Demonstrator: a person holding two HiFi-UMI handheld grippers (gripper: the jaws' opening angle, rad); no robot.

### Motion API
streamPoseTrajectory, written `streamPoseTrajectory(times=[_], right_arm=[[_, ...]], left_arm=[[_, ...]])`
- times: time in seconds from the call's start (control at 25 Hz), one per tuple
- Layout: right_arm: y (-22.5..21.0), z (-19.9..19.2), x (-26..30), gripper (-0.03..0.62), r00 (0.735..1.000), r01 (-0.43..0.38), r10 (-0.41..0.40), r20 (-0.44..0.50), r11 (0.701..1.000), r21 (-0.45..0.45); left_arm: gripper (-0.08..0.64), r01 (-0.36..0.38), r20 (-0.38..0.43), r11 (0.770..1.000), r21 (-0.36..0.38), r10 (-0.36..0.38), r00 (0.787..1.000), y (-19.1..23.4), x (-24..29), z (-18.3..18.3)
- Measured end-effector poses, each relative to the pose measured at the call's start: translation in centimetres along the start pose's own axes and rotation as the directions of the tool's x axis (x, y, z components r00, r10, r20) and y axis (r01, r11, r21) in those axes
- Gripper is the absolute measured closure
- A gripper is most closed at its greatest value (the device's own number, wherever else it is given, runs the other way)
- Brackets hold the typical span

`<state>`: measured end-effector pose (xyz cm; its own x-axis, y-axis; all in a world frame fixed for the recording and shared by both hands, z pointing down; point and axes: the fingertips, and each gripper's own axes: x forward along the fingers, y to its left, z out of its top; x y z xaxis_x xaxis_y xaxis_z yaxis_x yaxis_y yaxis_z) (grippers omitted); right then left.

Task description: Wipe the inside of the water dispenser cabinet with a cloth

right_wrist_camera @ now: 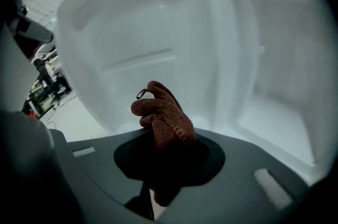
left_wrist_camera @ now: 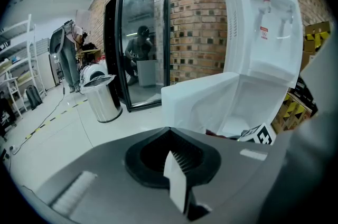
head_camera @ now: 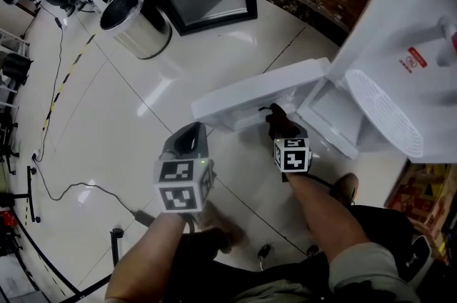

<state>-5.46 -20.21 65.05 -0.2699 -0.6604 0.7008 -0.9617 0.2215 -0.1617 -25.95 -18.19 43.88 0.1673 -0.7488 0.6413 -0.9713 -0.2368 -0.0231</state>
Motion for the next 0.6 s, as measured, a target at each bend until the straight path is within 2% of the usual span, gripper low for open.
streamPoseTrajectory(times=[0.12,0.24,0.36,0.44,0.52,0.6], right_arm=[[7.1,-1.7,0.8,0.492,0.983,-0.182,0.177,-0.055,0.978,-0.103],[13.5,-3.6,1.5,0.491,0.934,-0.349,0.325,-0.145,0.919,-0.185],[17.1,-5.8,2.8,0.491,0.881,-0.453,0.395,-0.261,0.862,-0.226],[17.8,-6.7,3.8,0.490,0.871,-0.461,0.393,-0.295,0.861,-0.215],[17.5,-6.7,4.7,0.491,0.881,-0.430,0.369,-0.297,0.886,-0.174],[16.3,-6.0,5.8,0.491,0.903,-0.373,0.328,-0.279,0.919,-0.128]], left_arm=[[0.560,0.010,0.003,1.000,0.005,-0.010,1.000,-0.2,-0.2,0.1],[0.560,0.020,0.008,1.000,0.013,-0.021,1.000,-0.2,-0.4,0.3],[0.560,0.030,0.004,1.000,-0.001,-0.030,1.000,-0.3,-0.4,0.3],[0.560,0.040,0.002,0.999,-0.015,-0.040,0.999,-0.3,-0.4,0.2],[0.560,0.048,-0.001,0.998,-0.027,-0.048,0.999,-0.2,-0.3,0.1],[0.560,0.055,0.001,0.998,-0.035,-0.055,0.998,0.0,-0.3,0.2]])
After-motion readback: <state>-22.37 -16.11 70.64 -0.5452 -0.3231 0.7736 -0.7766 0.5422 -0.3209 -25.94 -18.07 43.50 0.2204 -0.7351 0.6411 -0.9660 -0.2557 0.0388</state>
